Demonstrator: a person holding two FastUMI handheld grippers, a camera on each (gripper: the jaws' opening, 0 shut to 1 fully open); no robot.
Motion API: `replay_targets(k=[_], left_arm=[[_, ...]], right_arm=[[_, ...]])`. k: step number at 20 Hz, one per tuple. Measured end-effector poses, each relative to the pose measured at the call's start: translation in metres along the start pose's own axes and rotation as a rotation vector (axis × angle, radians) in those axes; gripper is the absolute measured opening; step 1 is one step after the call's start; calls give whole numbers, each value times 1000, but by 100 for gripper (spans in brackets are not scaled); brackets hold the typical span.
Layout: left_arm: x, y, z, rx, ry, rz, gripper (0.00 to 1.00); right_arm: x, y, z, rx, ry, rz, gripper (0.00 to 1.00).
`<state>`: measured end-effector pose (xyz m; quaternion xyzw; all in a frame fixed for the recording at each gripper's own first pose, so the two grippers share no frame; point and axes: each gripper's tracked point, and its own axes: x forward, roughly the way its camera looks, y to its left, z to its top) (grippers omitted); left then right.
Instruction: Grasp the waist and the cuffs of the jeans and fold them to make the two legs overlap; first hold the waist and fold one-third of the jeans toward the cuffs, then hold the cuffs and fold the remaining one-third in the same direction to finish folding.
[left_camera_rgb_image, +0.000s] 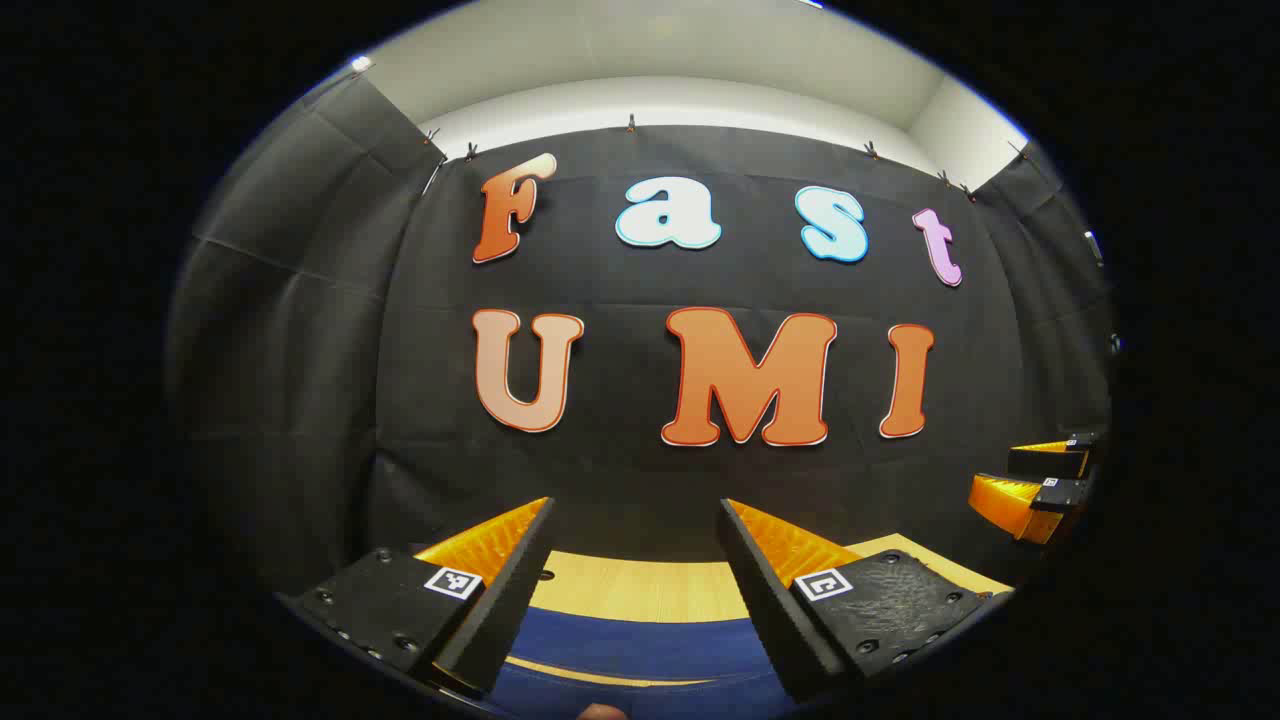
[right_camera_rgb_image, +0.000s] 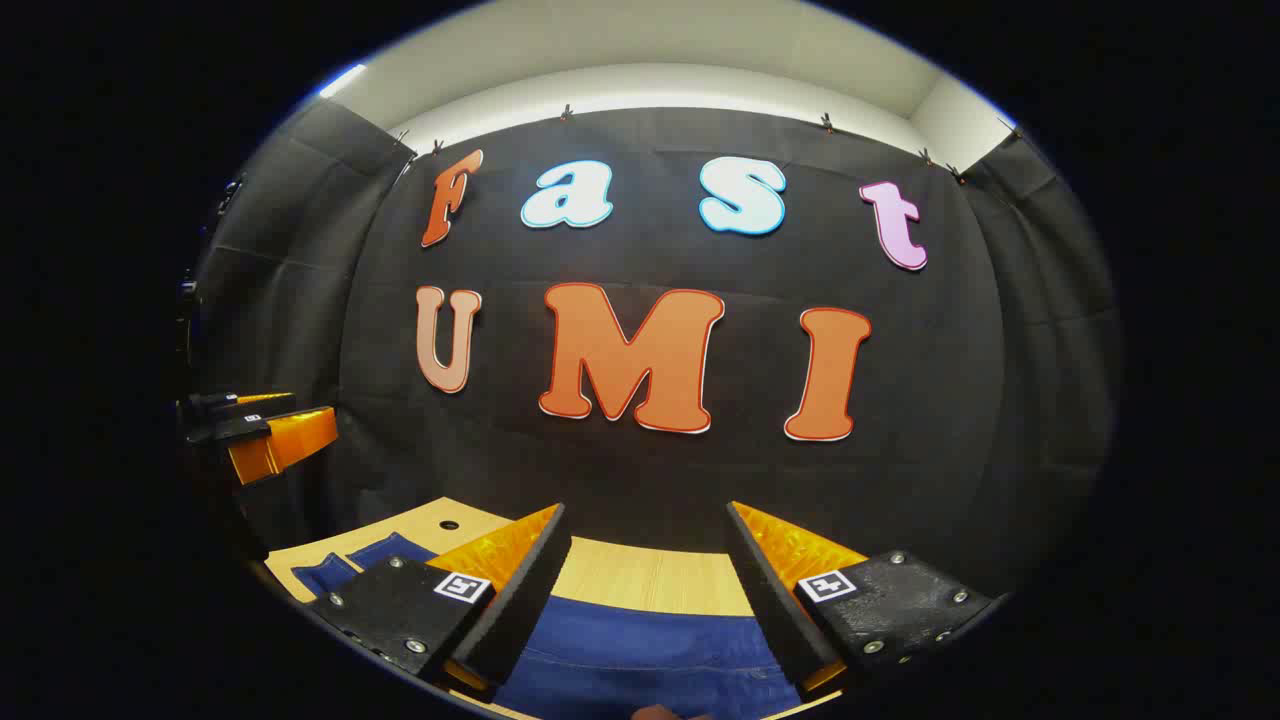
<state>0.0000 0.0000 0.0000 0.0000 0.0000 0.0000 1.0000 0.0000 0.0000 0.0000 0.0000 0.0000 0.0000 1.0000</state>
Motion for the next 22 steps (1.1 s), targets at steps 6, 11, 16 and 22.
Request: replay_targets(k=[6,11,16,22], left_arm=[[2,10,-2,49,-21,13,96],[-4,14,-3,69,-48,-13,96],[4,22,-19,42,-43,-31,97],[15,45,-36,69,1,42,97]], right_arm=[[3,-2,0,14,-2,-29,96],[-10,-12,-6,19,20,-100,96],[-18,-16,-8,-10,18,-145,96],[5,-41,-42,-62,87,-129,96]])
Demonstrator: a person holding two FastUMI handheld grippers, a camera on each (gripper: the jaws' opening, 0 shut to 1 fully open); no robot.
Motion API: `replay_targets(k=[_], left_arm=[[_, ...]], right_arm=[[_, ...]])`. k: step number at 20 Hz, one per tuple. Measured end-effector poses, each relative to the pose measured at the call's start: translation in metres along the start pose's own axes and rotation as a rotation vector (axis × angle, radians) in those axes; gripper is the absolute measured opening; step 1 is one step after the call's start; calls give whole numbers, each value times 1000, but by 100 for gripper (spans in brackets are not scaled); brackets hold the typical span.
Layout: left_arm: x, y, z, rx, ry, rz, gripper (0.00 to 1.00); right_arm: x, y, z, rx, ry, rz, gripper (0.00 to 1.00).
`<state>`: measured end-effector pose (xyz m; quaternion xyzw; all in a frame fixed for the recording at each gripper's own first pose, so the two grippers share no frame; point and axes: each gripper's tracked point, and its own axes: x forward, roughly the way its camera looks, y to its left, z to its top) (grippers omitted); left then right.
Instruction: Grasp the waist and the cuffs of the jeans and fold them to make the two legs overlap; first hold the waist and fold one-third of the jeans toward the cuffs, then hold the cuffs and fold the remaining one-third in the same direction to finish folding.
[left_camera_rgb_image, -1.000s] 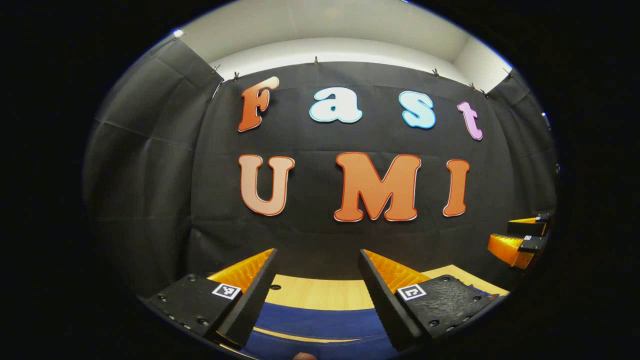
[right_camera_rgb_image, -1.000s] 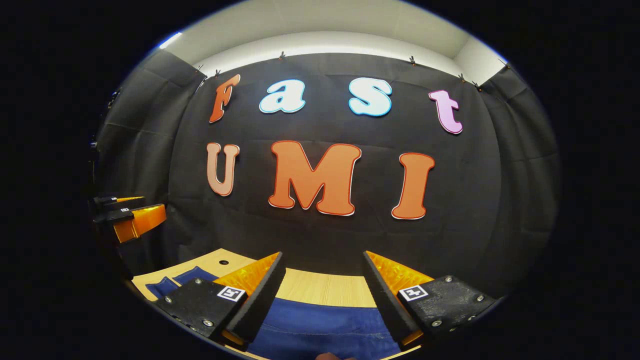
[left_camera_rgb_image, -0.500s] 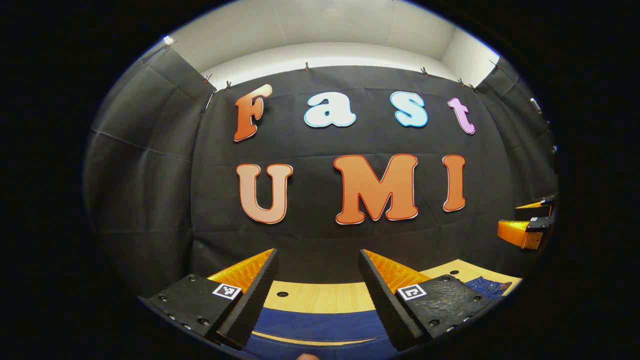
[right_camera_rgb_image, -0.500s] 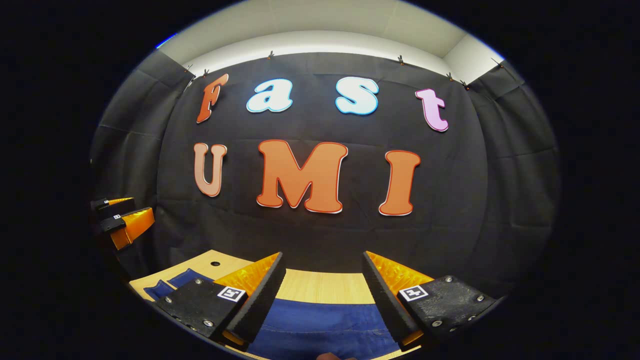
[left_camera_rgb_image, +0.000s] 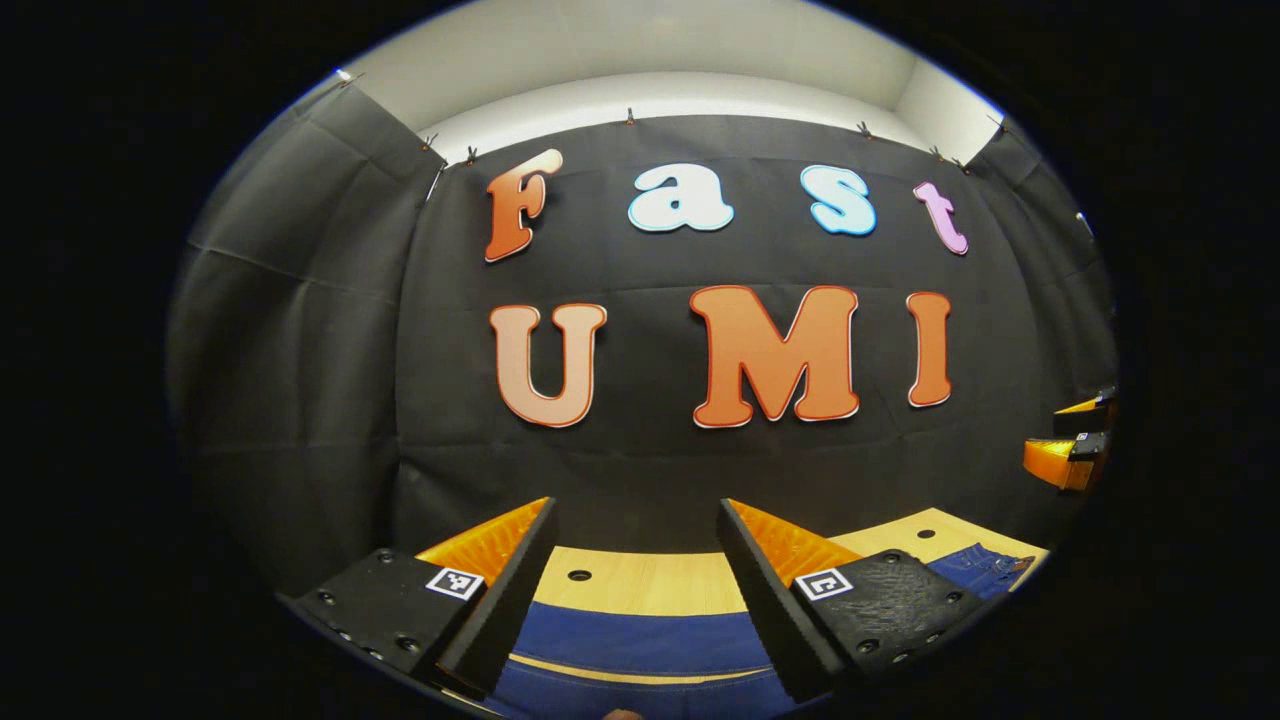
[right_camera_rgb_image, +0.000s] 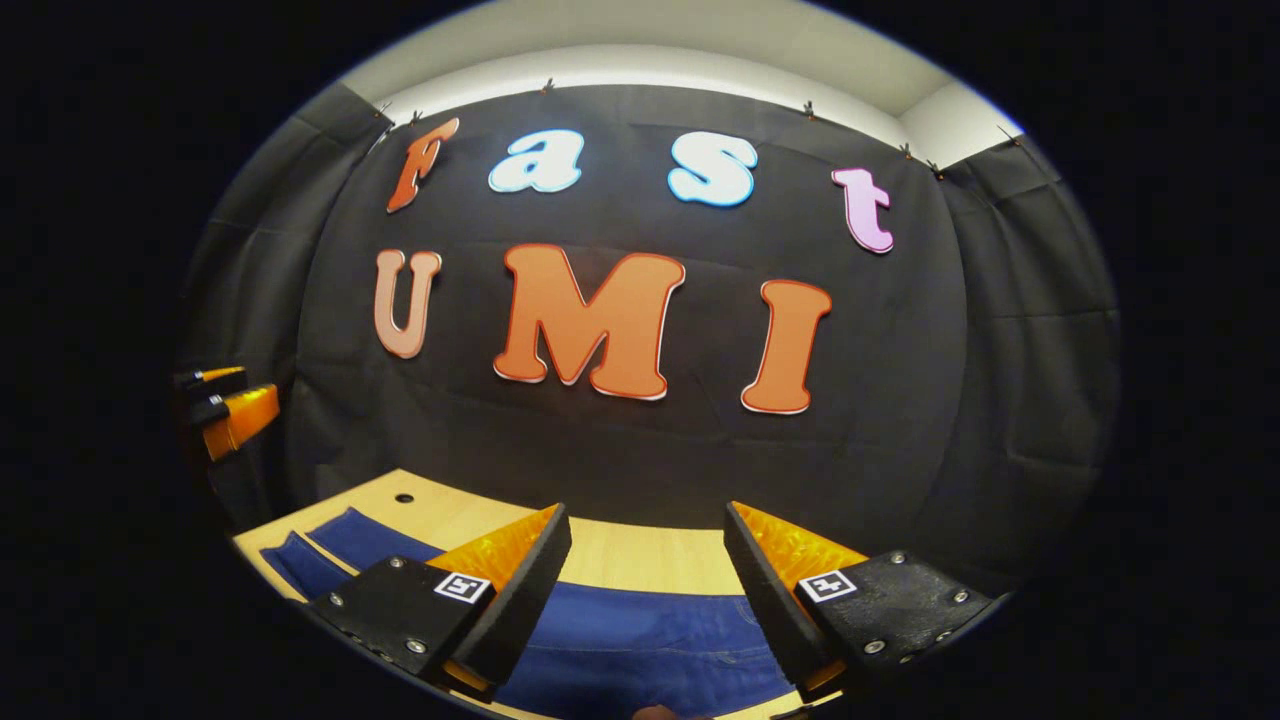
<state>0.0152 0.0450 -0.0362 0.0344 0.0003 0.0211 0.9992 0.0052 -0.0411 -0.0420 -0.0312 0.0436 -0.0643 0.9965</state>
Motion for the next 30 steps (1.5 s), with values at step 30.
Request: replay_targets(k=[30], left_arm=[[-39,186,-332,-562,918,476,98]], right_arm=[[7,-144,-311,406,890,-203,96]])
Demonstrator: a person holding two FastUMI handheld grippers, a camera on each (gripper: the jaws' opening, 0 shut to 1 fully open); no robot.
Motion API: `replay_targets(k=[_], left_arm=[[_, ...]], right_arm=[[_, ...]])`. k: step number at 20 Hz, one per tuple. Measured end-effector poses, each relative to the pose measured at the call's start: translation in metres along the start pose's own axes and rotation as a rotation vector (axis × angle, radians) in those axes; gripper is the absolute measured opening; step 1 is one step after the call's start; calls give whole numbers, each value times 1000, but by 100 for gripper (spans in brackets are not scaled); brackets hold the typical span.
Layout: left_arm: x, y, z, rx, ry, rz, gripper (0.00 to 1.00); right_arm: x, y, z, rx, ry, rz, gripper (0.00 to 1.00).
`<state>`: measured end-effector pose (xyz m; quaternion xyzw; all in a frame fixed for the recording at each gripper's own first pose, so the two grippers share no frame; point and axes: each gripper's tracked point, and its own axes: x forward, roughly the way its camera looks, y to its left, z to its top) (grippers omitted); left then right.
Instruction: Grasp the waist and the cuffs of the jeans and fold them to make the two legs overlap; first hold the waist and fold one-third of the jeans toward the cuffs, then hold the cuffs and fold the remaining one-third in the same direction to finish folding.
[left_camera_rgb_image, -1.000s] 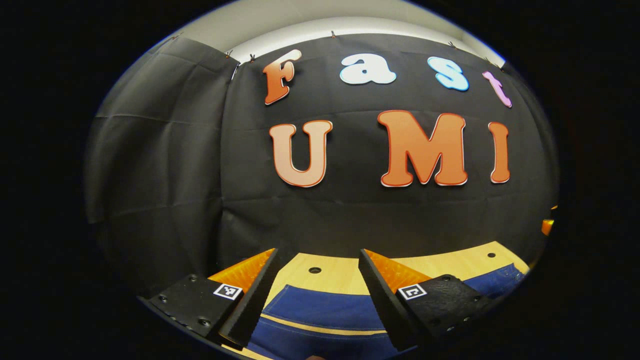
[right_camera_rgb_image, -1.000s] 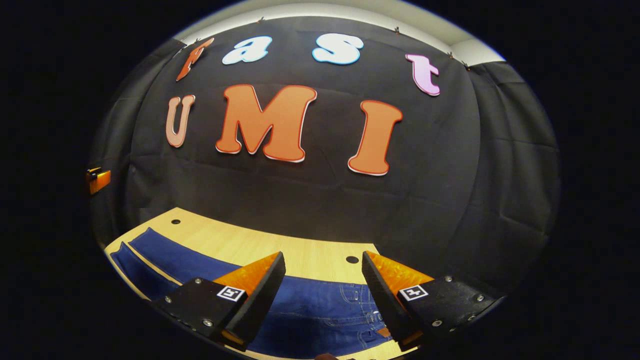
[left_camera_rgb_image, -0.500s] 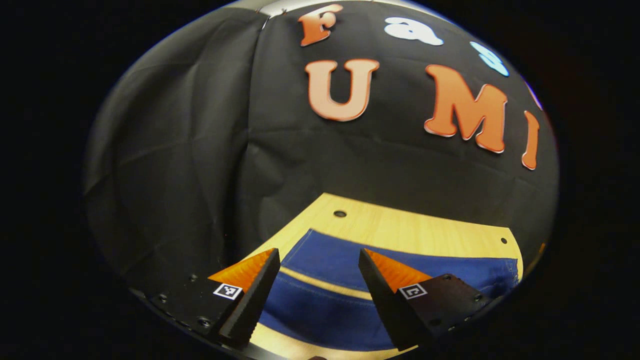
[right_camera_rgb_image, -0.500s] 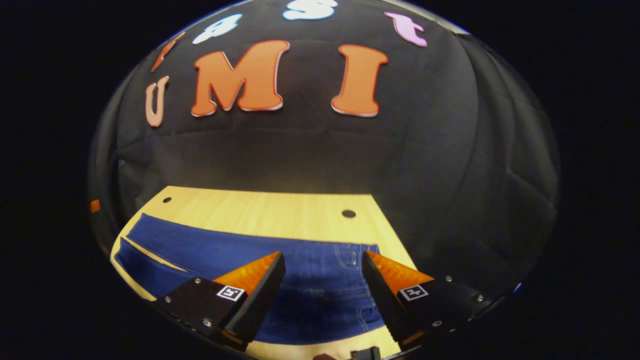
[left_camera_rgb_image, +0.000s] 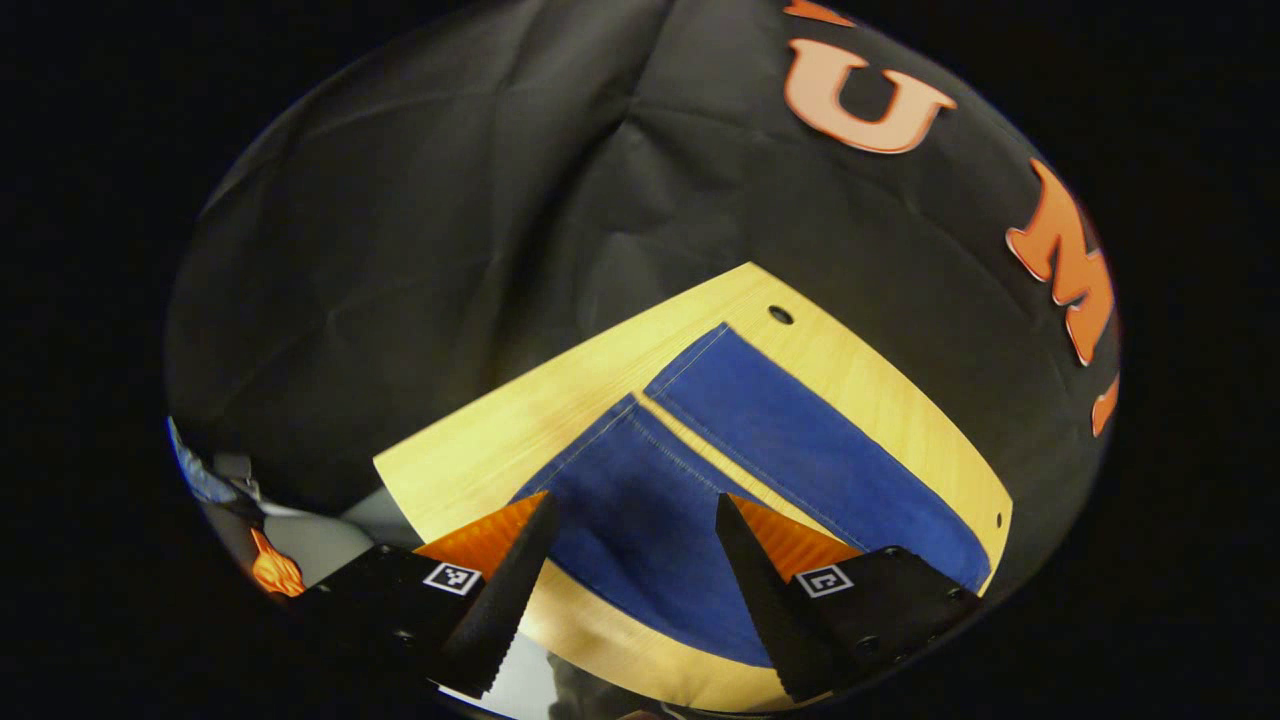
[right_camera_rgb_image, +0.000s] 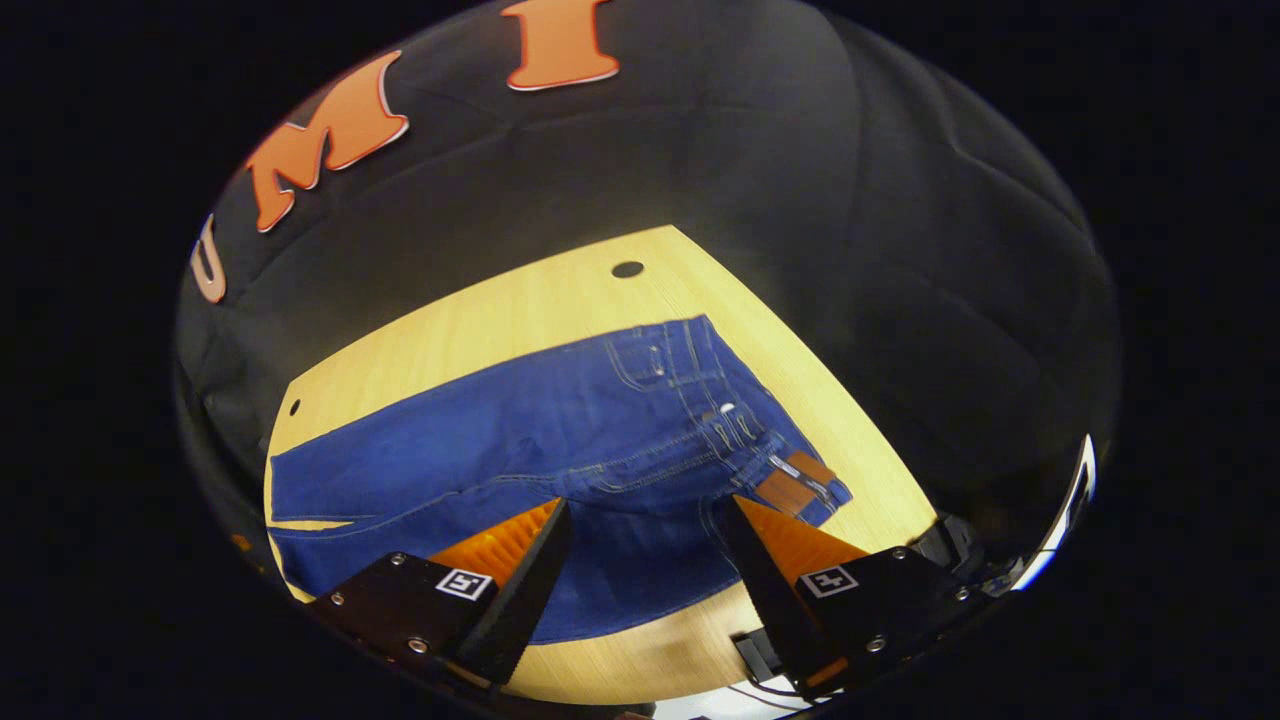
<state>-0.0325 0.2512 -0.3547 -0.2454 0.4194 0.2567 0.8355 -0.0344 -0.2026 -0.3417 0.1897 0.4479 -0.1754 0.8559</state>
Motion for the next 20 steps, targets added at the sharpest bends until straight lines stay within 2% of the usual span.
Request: replay_targets(k=[4,7,15,17,20], left_arm=[[15,21,-22,-175,127,6,98],[31,40,-39,-256,221,41,98],[58,41,-57,-467,344,-16,95],[67,33,-47,-479,315,-75,85],[75,25,-43,-474,303,-180,83]], right_arm=[[9,-19,-13,114,70,-21,96],[14,-25,-24,179,131,-31,96],[28,-40,-34,287,197,-48,96],[29,-47,-36,318,203,-56,96],[35,-54,-38,385,208,-59,96]])
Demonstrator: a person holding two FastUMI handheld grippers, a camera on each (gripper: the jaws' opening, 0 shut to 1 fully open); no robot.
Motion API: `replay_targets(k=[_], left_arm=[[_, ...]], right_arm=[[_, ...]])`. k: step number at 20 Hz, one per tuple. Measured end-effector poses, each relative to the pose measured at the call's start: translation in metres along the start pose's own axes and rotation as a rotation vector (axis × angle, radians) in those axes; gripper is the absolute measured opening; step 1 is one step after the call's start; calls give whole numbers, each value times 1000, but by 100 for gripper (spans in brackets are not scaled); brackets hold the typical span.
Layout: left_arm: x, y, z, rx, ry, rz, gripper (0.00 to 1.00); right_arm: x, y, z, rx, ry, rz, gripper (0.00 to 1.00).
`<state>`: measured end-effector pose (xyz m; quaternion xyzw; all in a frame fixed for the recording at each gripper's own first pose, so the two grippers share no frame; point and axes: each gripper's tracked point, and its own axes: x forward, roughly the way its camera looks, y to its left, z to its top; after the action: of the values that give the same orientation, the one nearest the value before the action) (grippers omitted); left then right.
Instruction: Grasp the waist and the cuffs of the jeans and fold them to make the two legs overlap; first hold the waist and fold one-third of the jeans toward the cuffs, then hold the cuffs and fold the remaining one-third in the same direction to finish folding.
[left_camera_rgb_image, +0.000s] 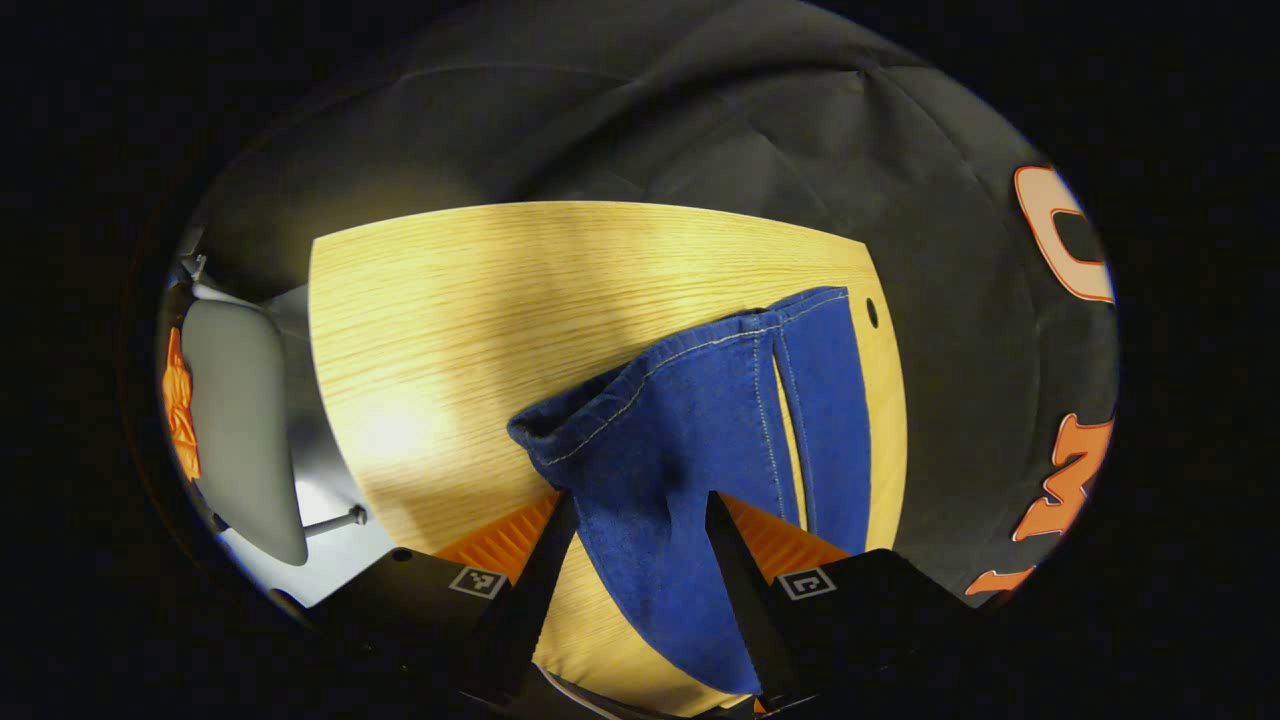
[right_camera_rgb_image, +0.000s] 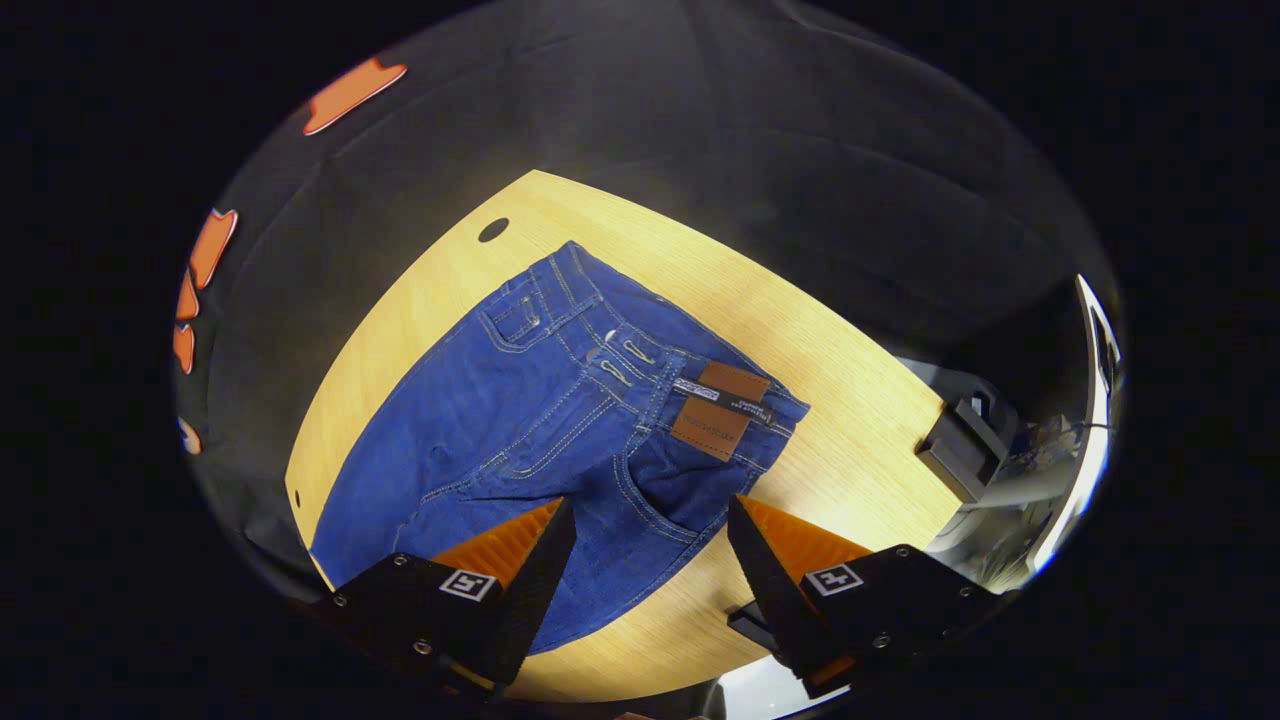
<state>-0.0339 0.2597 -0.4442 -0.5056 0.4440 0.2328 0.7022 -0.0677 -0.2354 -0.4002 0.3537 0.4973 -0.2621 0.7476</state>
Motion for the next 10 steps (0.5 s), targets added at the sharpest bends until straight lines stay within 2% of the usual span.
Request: replay_targets(k=[2,5,6,7,9,10], left_arm=[[14,-8,5,0,2,-60,82],[29,-24,9,-44,0,-126,49],[33,-24,8,-37,-8,-138,50],[44,-19,7,-43,-5,-119,39],[46,-21,8,-71,-15,-164,16],[39,-13,4,-65,-25,-142,18]], right_arm=[[3,-1,1,49,7,15,97],[5,-2,1,89,7,38,97],[7,-4,3,101,3,37,96],[6,-7,3,114,12,34,96],[7,-10,4,145,16,55,96],[5,-13,5,157,16,66,97]])
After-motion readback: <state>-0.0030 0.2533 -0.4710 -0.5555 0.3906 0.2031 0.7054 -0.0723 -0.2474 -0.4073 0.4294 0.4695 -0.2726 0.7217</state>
